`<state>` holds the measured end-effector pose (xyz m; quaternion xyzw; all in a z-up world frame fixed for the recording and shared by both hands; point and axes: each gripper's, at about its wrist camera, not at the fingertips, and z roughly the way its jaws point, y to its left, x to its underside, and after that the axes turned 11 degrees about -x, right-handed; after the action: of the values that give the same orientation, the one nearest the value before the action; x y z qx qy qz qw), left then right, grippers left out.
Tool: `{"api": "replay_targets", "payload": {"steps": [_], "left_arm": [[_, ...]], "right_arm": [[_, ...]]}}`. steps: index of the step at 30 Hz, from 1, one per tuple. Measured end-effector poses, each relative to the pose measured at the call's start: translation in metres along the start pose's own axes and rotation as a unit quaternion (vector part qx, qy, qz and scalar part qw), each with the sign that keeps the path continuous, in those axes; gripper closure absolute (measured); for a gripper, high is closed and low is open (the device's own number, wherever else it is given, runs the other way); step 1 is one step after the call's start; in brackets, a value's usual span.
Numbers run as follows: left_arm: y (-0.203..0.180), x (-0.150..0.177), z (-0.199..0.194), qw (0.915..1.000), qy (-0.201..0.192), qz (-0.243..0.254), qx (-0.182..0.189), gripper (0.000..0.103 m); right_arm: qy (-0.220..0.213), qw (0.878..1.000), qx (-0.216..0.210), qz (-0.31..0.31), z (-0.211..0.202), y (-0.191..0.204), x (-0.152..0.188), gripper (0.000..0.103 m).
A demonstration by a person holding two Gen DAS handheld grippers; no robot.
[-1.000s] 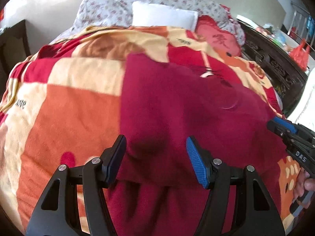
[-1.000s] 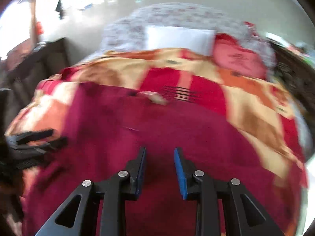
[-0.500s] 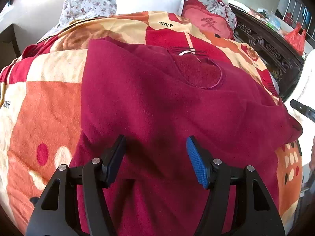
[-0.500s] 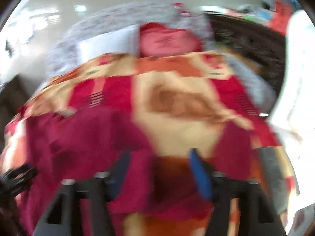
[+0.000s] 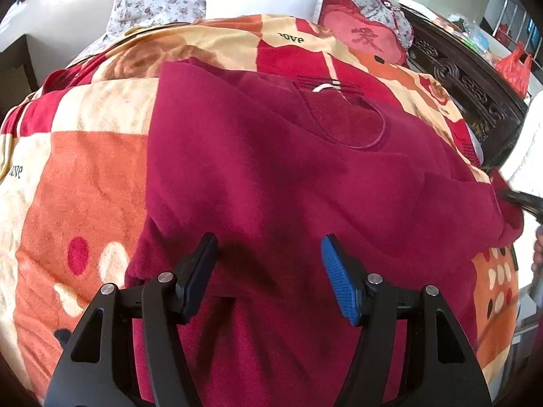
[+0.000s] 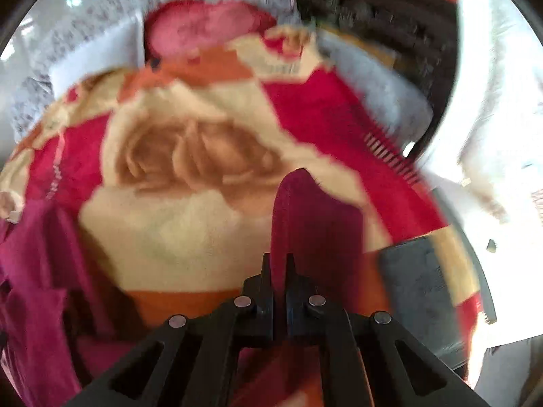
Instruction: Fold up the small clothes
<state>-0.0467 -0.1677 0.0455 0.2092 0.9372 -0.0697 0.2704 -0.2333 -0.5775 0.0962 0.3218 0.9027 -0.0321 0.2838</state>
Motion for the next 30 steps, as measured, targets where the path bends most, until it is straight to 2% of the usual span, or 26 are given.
{"api": "replay_targets", "payload": {"steps": [2, 4, 7, 9, 10, 11, 12, 13, 17, 21, 27, 29, 30], "left_arm": [[0.002, 0.001, 0.001, 0.9999, 0.004, -0.009, 0.006, 0.040], [0.002, 0.002, 0.000, 0.9999, 0.005, -0.011, 0.007, 0.040], [-0.003, 0.004, -0.001, 0.9999, 0.003, -0.007, 0.009, 0.040], [-0.006, 0.005, -0.003, 0.9999, 0.003, -0.004, 0.012, 0.040], [-0.008, 0.005, -0.004, 0.9999, 0.003, -0.001, 0.014, 0.040], [-0.010, 0.005, -0.005, 0.9998, 0.002, 0.000, 0.018, 0.039], [-0.011, 0.005, -0.007, 0.9998, 0.000, 0.001, 0.021, 0.039], [-0.013, 0.005, -0.010, 0.9997, -0.003, 0.002, 0.023, 0.040], [-0.016, 0.007, -0.016, 0.9996, -0.006, 0.010, 0.026, 0.040], [-0.013, 0.008, -0.015, 0.9997, -0.001, 0.004, 0.025, 0.040], [-0.011, 0.008, -0.012, 0.9998, 0.001, 0.007, 0.019, 0.040], [-0.009, 0.008, -0.012, 0.9998, 0.000, 0.006, 0.019, 0.039], [-0.008, 0.008, -0.012, 0.9998, 0.000, 0.005, 0.019, 0.039]], "right_arm": [[-0.037, 0.999, -0.010, -0.007, -0.047, -0.013, 0.012, 0.099], [-0.050, 0.999, -0.019, -0.008, -0.081, -0.026, 0.027, 0.099], [-0.038, 0.999, -0.010, -0.008, -0.110, -0.043, 0.059, 0.099], [-0.005, 1.000, -0.002, 0.008, -0.113, -0.060, 0.082, 0.097], [0.012, 1.000, 0.015, 0.023, -0.112, -0.071, 0.095, 0.082], [0.012, 0.999, 0.029, 0.036, -0.115, -0.079, 0.103, 0.073], [0.003, 0.997, 0.044, 0.057, -0.121, -0.088, 0.109, 0.066], [-0.007, 0.996, 0.045, 0.076, -0.128, -0.093, 0.113, 0.066], [-0.053, 0.993, -0.009, 0.109, -0.150, -0.091, 0.106, 0.066], [-0.055, 0.995, -0.048, 0.063, -0.139, -0.054, 0.080, 0.065], [-0.079, 0.994, -0.066, 0.025, -0.138, -0.016, 0.054, 0.065], [-0.117, 0.992, -0.045, 0.014, -0.153, -0.008, 0.048, 0.065], [-0.142, 0.989, -0.043, 0.010, -0.163, -0.004, 0.045, 0.059]]}}
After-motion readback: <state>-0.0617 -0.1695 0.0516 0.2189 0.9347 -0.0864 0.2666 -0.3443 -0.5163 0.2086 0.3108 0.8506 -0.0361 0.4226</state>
